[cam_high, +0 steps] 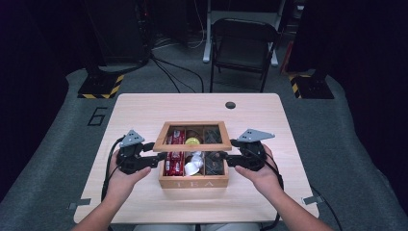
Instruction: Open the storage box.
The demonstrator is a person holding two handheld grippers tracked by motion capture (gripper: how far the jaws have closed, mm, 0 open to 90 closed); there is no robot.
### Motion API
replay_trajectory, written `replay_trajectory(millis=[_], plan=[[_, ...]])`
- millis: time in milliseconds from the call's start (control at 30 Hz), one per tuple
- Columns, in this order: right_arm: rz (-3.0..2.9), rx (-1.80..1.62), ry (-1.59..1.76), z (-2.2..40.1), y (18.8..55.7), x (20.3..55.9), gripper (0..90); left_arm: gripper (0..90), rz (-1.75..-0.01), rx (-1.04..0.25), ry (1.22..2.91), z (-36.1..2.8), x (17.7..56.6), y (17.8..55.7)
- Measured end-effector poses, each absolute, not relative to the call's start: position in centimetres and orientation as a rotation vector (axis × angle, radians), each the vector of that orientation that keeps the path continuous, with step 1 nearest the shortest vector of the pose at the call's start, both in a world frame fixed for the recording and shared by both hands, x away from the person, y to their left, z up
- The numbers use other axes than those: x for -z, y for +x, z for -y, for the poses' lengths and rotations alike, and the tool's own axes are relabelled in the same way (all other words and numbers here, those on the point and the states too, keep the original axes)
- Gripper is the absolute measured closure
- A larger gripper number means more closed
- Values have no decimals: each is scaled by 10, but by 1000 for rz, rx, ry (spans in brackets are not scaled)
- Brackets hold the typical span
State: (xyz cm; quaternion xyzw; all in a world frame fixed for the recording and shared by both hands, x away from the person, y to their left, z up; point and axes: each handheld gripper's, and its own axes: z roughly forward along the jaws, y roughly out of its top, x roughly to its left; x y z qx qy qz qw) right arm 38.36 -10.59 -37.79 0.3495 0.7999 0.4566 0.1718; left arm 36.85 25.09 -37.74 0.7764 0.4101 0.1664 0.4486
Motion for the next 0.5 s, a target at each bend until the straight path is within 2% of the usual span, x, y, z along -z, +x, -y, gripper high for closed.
replay_trajectory(millis=[200, 500], plan=[[-2252, -1302, 979, 104, 390, 369, 379, 398, -989, -483, 1931, -247, 367, 372], [-2244, -1313, 983, 103, 401, 358, 379, 398, -976, -484, 1922, -248, 354, 383]])
